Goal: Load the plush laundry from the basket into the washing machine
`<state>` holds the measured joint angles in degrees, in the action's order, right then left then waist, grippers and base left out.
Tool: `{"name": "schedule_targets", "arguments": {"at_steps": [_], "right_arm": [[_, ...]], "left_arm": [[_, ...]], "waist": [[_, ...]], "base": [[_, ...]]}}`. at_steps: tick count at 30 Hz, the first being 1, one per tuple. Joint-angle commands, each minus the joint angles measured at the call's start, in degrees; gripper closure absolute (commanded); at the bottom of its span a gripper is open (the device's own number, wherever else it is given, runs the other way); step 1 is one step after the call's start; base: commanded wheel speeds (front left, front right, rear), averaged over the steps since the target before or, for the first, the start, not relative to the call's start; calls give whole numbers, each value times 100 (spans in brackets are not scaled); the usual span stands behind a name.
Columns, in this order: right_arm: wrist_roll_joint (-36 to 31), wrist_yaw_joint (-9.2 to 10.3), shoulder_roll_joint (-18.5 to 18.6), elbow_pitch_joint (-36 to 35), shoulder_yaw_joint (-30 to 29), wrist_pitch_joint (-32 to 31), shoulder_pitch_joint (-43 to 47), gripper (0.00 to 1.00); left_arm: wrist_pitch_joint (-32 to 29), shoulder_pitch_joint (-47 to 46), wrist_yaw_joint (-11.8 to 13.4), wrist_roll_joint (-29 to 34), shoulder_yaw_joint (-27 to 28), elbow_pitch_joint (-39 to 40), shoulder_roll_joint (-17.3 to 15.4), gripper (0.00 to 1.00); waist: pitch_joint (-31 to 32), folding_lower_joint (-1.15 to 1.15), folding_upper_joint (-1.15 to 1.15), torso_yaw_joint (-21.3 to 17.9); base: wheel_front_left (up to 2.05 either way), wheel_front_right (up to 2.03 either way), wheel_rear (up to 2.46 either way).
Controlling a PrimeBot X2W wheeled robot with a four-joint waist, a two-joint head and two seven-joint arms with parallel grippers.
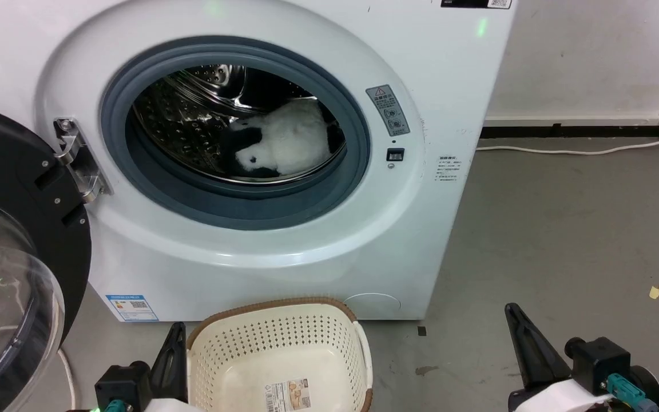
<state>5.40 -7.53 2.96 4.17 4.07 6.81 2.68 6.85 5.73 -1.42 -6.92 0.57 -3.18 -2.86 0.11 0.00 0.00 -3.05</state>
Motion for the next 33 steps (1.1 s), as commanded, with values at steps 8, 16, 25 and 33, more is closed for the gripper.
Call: {"name": "schedule_targets", "arguments": {"at_steps": [8, 16, 25, 33], "right_arm": [[-126, 3, -5, -96, -74, -109, -130, 100], [-194, 3, -6, -149, -129, -203, -153, 100], [-271, 3, -6, -208, -190, -309, -178, 100], [-339, 3, -7, -261, -245, -403, -201, 100]], "left_arm": [[-115, -157, 38, 140, -16, 80, -1, 100], [-209, -226, 55, 230, -23, 119, -1, 100], [-314, -302, 75, 332, -30, 163, -1, 100], [-408, -371, 92, 423, -37, 202, -1, 100]], "waist": [[-1, 0, 0, 45], [-3, 0, 0, 87], [-5, 0, 0, 136], [-6, 0, 0, 179]], "base": [[0, 0, 0], [0, 0, 0], [0, 0, 0], [0, 0, 0]]}}
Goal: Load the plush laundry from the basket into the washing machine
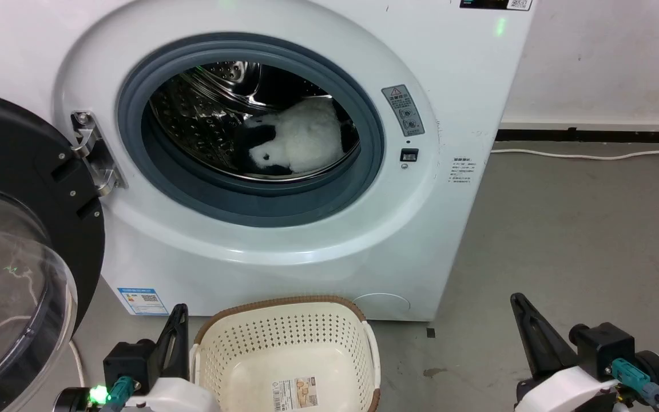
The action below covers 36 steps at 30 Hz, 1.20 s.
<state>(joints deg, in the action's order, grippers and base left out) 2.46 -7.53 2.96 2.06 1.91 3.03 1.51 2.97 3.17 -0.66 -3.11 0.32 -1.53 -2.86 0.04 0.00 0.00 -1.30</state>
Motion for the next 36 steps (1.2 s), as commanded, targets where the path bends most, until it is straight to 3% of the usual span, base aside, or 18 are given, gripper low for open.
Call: {"name": "schedule_targets", "arguments": {"at_steps": [1, 36], "right_arm": [[-53, 3, -7, -57, -35, -37, -86, 100], [-246, 4, -8, -206, -191, -303, -151, 100]], "left_arm": [[-32, -124, 18, 54, -14, 42, -1, 100], [-297, -317, 66, 311, -32, 153, -2, 100]], "waist": [[0, 0, 0, 9], [-4, 0, 0, 130]], "base": [[0, 0, 0], [0, 0, 0]]}}
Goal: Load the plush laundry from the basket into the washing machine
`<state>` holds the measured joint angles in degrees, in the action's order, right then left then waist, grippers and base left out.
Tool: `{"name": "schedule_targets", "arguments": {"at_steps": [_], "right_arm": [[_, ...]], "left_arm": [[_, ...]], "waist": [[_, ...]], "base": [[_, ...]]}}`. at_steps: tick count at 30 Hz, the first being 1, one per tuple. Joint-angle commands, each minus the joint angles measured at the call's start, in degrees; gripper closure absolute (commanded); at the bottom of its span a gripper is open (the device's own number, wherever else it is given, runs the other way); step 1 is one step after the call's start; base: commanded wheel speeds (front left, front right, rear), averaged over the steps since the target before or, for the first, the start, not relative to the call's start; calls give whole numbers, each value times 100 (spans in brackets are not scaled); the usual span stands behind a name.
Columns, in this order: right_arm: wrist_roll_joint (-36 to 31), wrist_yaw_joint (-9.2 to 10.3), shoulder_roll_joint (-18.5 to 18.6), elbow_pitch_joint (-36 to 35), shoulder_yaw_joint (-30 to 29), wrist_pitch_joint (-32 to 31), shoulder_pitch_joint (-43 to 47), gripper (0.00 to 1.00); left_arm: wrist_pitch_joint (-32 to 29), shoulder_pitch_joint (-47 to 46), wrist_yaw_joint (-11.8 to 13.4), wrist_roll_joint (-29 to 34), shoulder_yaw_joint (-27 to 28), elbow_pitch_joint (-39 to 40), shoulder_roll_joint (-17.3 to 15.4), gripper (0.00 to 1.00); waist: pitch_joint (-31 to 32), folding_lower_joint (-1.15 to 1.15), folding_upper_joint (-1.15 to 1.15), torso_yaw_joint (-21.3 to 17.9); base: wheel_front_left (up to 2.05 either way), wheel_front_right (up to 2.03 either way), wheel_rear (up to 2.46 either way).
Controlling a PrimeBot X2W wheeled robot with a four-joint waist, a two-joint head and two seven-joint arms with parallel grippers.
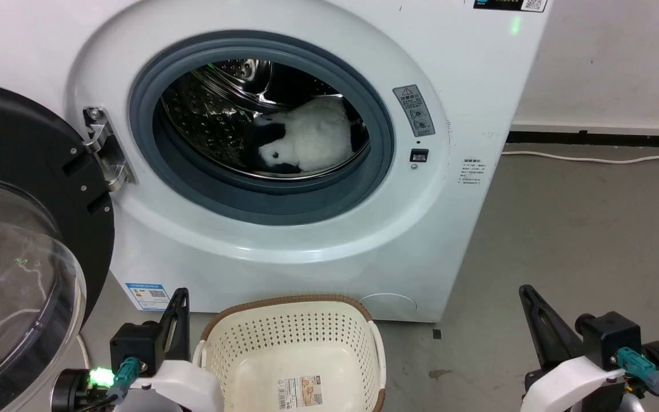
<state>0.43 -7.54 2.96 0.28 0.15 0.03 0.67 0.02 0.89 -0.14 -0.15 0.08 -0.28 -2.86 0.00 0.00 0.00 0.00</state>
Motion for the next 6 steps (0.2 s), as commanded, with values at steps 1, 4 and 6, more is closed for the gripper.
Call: {"name": "schedule_targets", "arguments": {"at_steps": [1, 4, 6], "right_arm": [[-43, 5, -8, -28, -15, -3, -67, 100], [-43, 5, -8, -28, -15, -3, -67, 100], [-43, 5, -8, -28, -15, -3, -67, 100]], "left_arm": [[-2, -89, 14, 15, -8, 28, -2, 100], [-2, -89, 14, 15, -8, 28, -2, 100], [-2, -89, 14, 15, -8, 28, -2, 100]], "waist": [[0, 0, 0, 0], [0, 0, 0, 0], [0, 0, 0, 0]], "base": [[0, 0, 0], [0, 0, 0], [0, 0, 0]]}}
